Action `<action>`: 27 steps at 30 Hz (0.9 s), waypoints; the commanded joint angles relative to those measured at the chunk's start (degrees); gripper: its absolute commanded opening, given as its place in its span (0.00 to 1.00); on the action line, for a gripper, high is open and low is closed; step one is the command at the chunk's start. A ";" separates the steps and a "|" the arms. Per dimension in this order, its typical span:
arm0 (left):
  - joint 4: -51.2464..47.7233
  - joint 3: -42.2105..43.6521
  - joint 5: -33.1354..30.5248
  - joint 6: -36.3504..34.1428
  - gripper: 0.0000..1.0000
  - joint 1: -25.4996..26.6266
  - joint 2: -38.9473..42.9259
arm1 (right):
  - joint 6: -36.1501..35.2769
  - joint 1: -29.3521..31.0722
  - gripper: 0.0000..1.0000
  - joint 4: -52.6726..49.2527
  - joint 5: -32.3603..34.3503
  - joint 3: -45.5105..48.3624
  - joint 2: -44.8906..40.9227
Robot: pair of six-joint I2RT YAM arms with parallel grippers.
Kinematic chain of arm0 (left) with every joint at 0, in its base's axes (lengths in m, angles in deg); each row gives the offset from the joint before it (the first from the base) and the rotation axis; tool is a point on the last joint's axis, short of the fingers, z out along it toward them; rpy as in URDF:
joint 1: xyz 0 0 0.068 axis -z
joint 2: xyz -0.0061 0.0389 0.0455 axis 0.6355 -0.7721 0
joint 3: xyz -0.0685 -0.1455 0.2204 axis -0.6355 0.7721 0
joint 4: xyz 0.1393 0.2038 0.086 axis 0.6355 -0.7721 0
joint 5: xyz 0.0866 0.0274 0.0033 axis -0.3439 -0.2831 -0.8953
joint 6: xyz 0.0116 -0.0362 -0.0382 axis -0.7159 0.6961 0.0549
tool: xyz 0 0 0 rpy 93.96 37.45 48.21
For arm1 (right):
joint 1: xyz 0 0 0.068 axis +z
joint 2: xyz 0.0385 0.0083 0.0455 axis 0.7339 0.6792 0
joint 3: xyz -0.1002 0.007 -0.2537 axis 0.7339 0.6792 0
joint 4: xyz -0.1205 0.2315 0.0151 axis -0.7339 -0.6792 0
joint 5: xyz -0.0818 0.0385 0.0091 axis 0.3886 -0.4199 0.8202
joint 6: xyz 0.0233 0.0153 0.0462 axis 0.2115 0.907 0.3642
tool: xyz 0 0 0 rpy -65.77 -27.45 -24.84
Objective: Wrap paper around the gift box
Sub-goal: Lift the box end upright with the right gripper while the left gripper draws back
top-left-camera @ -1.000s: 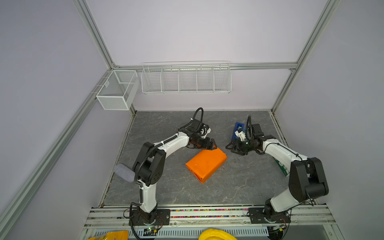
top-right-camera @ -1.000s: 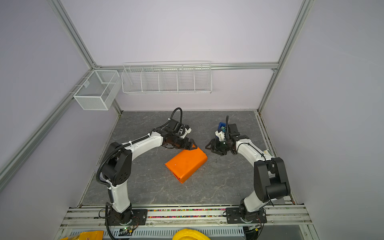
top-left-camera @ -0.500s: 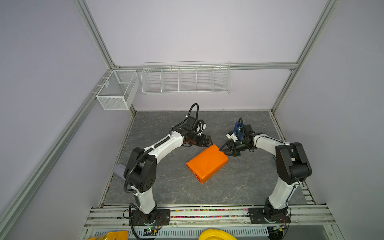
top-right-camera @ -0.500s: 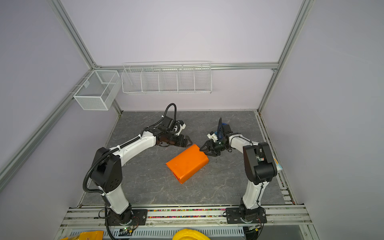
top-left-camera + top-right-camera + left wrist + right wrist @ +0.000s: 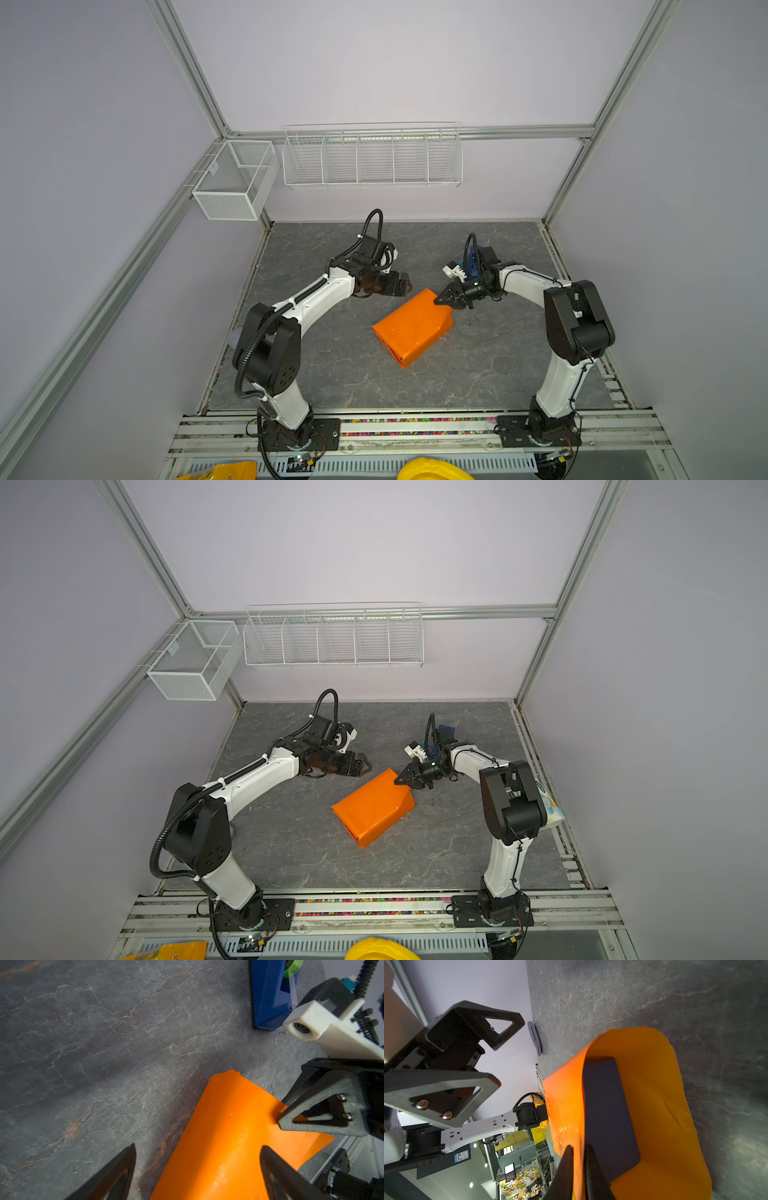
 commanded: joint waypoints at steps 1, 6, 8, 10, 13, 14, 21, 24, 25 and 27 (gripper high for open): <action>-0.87 0.18 -1.05 -1.04 0.93 -0.41 1.74 | -0.37 0.21 0.09 -1.84 -0.57 -0.28 -3.17; -0.81 0.29 -2.66 -0.97 0.92 -0.68 3.94 | 0.67 0.70 0.07 -5.74 3.26 -1.46 -9.22; -0.89 0.27 -3.25 -0.97 0.93 -0.68 4.53 | 0.83 1.35 0.07 -7.69 5.00 -1.99 -11.44; -1.15 0.21 -3.71 -1.13 0.92 -0.76 5.06 | 1.37 2.23 0.07 -9.42 6.78 -2.51 -13.40; -1.61 0.24 -4.81 -1.23 0.92 -0.85 5.90 | 0.90 3.87 0.07 -13.56 10.84 -4.37 -15.58; -1.78 0.24 -5.10 -1.31 0.92 -0.93 6.11 | 0.67 4.35 0.07 -14.95 12.47 -5.06 -16.25; -2.71 0.67 -5.56 -1.67 0.92 -1.12 7.22 | -0.31 7.82 0.07 -21.54 20.83 -9.77 -19.19; -2.84 0.81 -5.74 -1.67 0.92 -1.11 7.43 | 0.25 8.85 0.07 -22.32 22.24 -11.24 -20.22; -2.82 0.76 -5.68 -1.67 0.92 -1.11 7.43 | 0.35 9.22 0.07 -22.71 22.87 -11.82 -20.53; -2.71 0.76 -5.57 -1.59 0.92 -1.19 7.46 | 0.54 10.08 0.07 -23.31 24.47 -12.99 -20.95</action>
